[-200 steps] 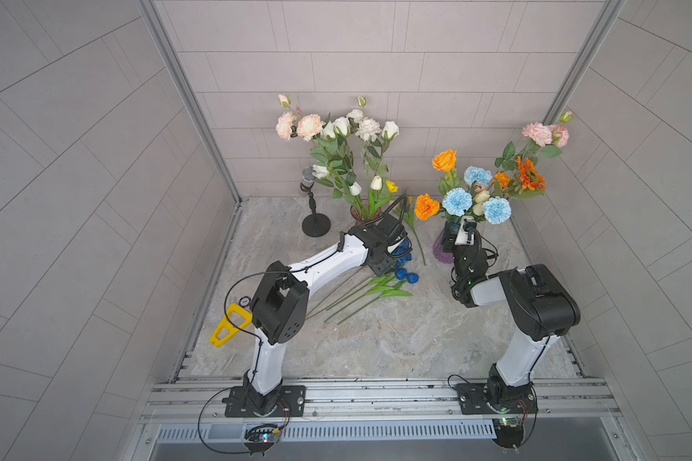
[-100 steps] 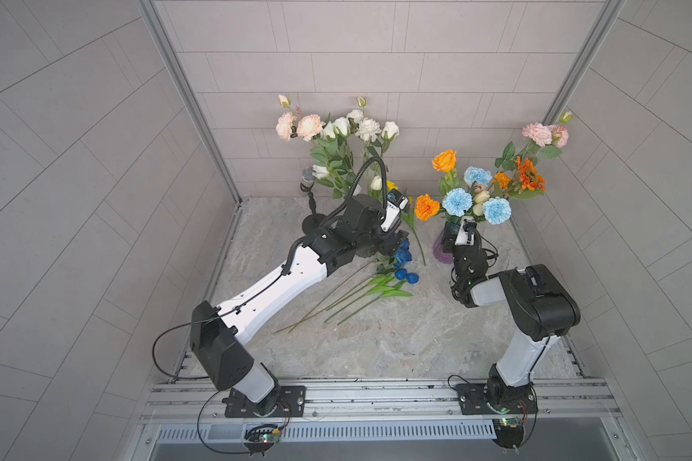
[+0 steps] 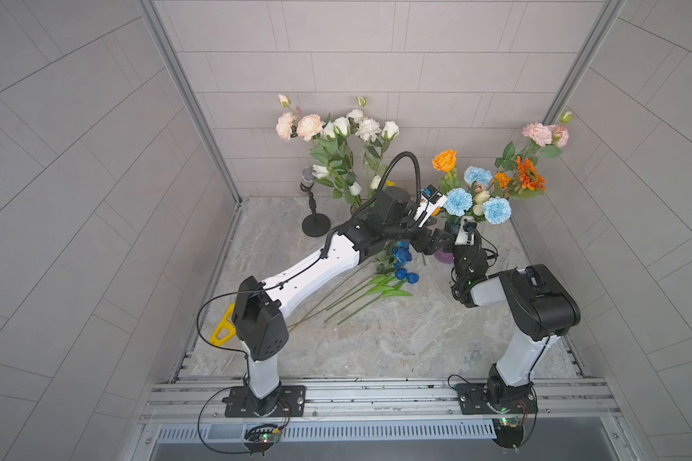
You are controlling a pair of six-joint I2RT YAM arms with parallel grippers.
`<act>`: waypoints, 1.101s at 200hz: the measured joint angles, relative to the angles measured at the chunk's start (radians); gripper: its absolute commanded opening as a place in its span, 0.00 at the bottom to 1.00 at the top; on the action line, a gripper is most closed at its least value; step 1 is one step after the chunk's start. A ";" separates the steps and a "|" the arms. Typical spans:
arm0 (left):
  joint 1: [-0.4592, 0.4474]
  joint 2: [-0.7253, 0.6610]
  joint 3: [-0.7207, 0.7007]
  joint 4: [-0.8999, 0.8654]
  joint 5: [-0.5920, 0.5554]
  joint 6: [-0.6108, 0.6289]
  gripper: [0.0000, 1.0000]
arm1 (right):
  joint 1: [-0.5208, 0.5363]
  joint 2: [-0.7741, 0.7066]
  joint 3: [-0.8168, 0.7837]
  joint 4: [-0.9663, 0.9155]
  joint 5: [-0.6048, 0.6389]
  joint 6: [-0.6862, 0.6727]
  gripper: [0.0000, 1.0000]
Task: Pick out blue flowers from the vase
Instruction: Pick up the flower from the vase.
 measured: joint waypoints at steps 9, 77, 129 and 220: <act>-0.002 0.030 0.049 -0.019 0.004 0.008 0.77 | 0.000 -0.003 -0.002 -0.004 0.000 0.000 0.67; -0.035 0.235 0.264 -0.110 -0.039 0.096 0.77 | 0.000 -0.013 -0.014 -0.005 0.000 0.002 0.67; -0.037 0.359 0.448 -0.179 -0.128 0.172 0.77 | 0.000 -0.021 -0.019 -0.009 -0.003 0.003 0.67; -0.037 0.426 0.589 -0.127 -0.221 0.174 0.72 | 0.000 -0.029 -0.032 -0.005 -0.003 0.009 0.66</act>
